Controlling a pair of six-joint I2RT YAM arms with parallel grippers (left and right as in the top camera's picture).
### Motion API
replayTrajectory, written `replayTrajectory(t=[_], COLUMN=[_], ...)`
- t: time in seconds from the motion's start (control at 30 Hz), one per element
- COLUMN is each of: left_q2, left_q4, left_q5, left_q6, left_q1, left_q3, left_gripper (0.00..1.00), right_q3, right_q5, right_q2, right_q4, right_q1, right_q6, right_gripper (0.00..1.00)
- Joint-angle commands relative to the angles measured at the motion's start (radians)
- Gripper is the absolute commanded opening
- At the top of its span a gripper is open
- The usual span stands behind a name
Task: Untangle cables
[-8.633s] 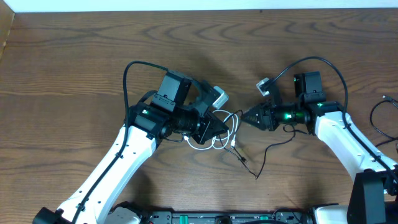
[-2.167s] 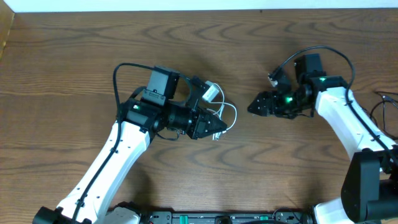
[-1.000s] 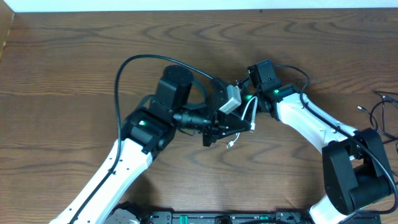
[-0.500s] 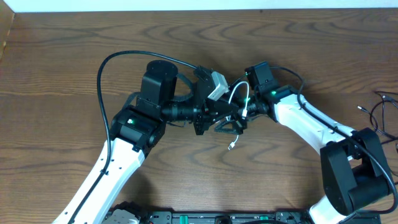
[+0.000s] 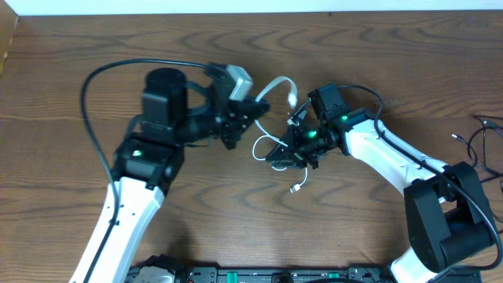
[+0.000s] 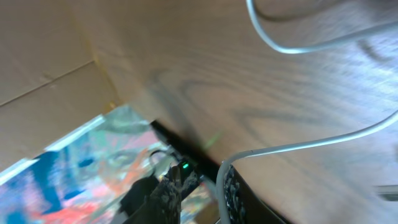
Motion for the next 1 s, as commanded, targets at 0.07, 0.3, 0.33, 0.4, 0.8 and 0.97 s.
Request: replayTrajectory(t=[0.07, 0.3, 0.33, 0.4, 0.8, 0.97], left_q2=[-0.036, -0.033, -0.033, -0.033, -0.019, 0.017], left_q4=[-0.048, -0.184, -0.204, -0.246, -0.589, -0.597], left_q5=[-0.005, -0.005, -0.005, -0.01, -0.464, -0.464], left_q6=[-0.041, -0.04, -0.04, -0.04, -0.041, -0.042], left_q1=[0.059, 0.059, 0.059, 0.059, 0.059, 0.059], left_q3=[0.01, 0.01, 0.01, 0.01, 0.007, 0.007], left_gripper=[0.07, 0.08, 0.07, 0.07, 0.07, 0.07], right_q3=[-0.006, -0.006, -0.006, -0.006, -0.005, -0.005], right_q5=[0.076, 0.076, 0.077, 0.077, 0.175, 0.402], right_q2=[0.006, 0.006, 0.006, 0.006, -0.021, -0.021], right_q4=[0.008, 0.136, 0.175, 0.253, 0.171, -0.057], right_q1=[0.008, -0.005, -0.011, -0.03, -0.135, -0.096], right_q6=[-0.059, -0.059, -0.059, -0.059, -0.264, -0.333], right_gripper=[0.28, 0.84, 0.85, 0.86, 0.14, 0.05])
